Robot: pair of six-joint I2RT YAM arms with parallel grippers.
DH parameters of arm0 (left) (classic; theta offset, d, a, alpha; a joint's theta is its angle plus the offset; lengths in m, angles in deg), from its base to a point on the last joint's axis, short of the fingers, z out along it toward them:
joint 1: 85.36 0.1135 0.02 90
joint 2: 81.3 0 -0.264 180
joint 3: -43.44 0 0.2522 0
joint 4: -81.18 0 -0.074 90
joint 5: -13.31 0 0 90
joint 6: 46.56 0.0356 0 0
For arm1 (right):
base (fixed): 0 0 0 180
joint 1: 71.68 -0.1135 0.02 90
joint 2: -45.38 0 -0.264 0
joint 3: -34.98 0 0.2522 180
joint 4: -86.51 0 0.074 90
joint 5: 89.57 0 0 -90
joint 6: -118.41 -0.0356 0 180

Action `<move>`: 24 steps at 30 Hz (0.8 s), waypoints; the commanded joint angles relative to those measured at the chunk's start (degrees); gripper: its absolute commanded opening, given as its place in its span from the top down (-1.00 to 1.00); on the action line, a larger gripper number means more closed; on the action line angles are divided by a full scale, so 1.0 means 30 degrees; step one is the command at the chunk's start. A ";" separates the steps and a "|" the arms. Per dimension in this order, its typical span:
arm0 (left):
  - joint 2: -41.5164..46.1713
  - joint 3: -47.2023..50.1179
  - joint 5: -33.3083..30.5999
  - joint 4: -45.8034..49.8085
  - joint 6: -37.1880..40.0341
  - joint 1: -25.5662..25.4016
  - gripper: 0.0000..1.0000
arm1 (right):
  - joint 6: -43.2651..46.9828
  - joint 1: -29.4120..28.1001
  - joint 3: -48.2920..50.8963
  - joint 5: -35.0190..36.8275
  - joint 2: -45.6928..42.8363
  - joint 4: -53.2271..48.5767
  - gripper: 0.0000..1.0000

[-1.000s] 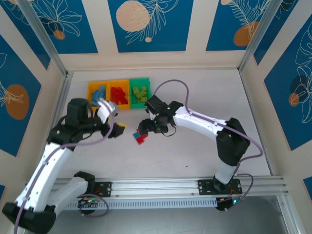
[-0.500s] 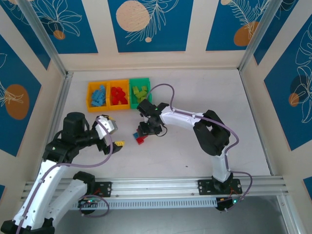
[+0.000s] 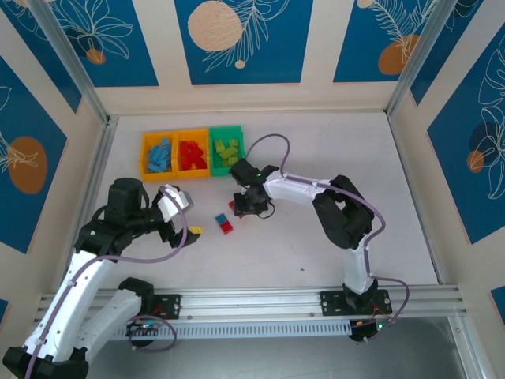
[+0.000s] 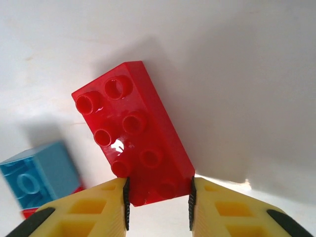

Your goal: Sort the legos into containers by color

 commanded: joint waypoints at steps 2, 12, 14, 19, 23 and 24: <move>0.0112 0.0261 -0.0056 -0.0797 -0.0509 -0.0147 -1.00 | -0.0243 0.0688 0.1063 0.1268 -0.1324 -0.0717 0.27; -0.0152 0.0525 0.1146 -0.1462 -0.1265 -0.0125 -1.00 | 0.2897 0.0571 -0.0308 0.3272 -0.1257 -0.0813 -0.36; -0.0159 0.0518 0.1302 -0.1369 -0.1310 -0.0138 -1.00 | 0.3373 0.0578 -0.0769 0.3452 -0.0598 -0.0638 -0.36; -0.0109 0.0544 0.1611 -0.1098 -0.1428 -0.0139 -1.00 | 0.3754 0.0441 -0.1709 0.3316 0.0771 -0.0687 -0.23; -0.0102 0.0578 0.2553 -0.0657 -0.1111 -0.0129 -1.00 | 0.3521 0.0430 -0.2251 0.3123 0.1294 -0.0950 0.00; -0.0102 0.0555 0.2759 -0.0523 -0.0983 -0.0139 -1.00 | 0.3529 0.0424 -0.2255 0.3116 0.1299 -0.0951 0.03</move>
